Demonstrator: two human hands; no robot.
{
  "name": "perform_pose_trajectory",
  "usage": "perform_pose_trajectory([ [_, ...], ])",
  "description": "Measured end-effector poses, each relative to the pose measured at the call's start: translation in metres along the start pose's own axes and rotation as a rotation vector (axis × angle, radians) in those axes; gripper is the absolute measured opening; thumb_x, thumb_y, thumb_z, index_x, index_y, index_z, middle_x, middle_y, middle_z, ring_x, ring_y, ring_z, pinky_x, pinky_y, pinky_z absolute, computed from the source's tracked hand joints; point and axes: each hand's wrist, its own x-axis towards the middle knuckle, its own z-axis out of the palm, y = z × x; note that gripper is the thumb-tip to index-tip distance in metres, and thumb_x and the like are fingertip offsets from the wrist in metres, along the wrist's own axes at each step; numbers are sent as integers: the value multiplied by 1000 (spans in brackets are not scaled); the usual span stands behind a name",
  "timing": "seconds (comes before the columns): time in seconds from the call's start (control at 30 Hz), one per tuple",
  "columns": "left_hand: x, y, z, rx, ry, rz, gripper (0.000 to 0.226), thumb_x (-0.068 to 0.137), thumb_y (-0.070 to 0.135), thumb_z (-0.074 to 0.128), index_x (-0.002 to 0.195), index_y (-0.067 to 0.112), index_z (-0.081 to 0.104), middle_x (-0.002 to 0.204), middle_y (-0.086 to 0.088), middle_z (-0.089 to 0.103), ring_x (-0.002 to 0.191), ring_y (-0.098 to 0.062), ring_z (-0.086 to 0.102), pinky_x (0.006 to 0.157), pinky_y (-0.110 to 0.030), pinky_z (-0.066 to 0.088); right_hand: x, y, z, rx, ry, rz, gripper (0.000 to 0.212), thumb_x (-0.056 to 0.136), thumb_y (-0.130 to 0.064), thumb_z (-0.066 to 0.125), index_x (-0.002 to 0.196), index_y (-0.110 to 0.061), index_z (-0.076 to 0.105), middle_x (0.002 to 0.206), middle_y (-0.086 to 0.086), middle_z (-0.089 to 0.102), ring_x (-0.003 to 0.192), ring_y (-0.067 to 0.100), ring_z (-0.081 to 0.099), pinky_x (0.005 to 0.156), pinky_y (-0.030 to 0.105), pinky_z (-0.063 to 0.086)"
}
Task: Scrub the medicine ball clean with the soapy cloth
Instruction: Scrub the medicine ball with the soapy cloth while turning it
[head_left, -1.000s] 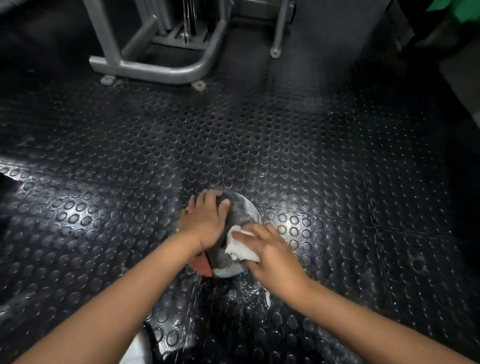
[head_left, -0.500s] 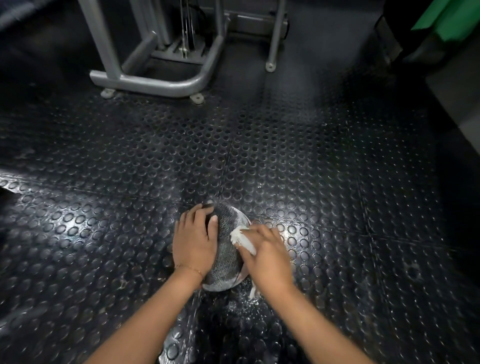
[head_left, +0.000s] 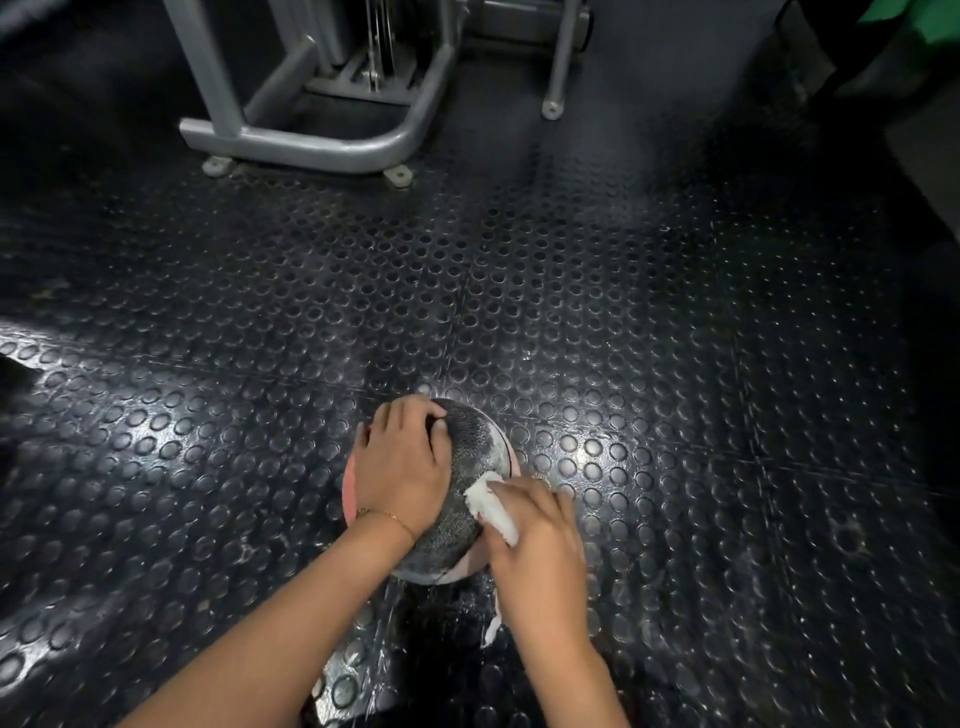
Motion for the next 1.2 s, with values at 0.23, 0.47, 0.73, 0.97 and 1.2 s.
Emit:
perform_pose_trajectory([
  [0.23, 0, -2, 4, 53, 1, 104, 43, 87, 42, 18, 101, 22, 54, 113, 4, 57, 110, -19, 51, 100, -42, 39, 31, 6, -5, 57, -20, 130, 23, 86, -15, 58, 108, -17, 65, 109, -9, 59, 103, 16, 47, 82, 23, 38],
  [0.47, -1, -13, 1, 21, -2, 137, 46, 87, 44, 19, 101, 20, 56, 119, 4, 57, 114, -19, 51, 100, -43, 39, 26, 0, -2, 13, -18, 126, 27, 85, -14, 58, 111, -18, 64, 115, -8, 59, 105, 14, 45, 85, 20, 32],
  [0.73, 2, -12, 1, 36, -12, 125, 48, 87, 44, 14, 101, 21, 54, 118, 5, 56, 113, -17, 50, 100, -40, 38, 17, -6, -4, -10, -37, 73, 32, 86, -13, 58, 117, -18, 61, 118, -7, 57, 111, 16, 46, 97, 21, 27],
  [0.97, 0, -13, 1, 15, -8, 107, 40, 91, 41, 20, 102, 21, 54, 120, 5, 56, 114, -19, 50, 100, -42, 38, 48, -4, -5, 14, -96, 166, 26, 86, -18, 57, 112, -21, 63, 113, -8, 58, 106, 16, 46, 88, 33, 42],
  [1.2, 2, -26, -4, -71, -13, 117, 55, 86, 49, 14, 111, 20, 55, 123, 5, 54, 118, -16, 48, 103, -39, 36, 62, -4, -6, 80, -188, 205, 25, 86, -22, 60, 111, -21, 63, 105, -4, 61, 89, 17, 57, 77, 34, 50],
])
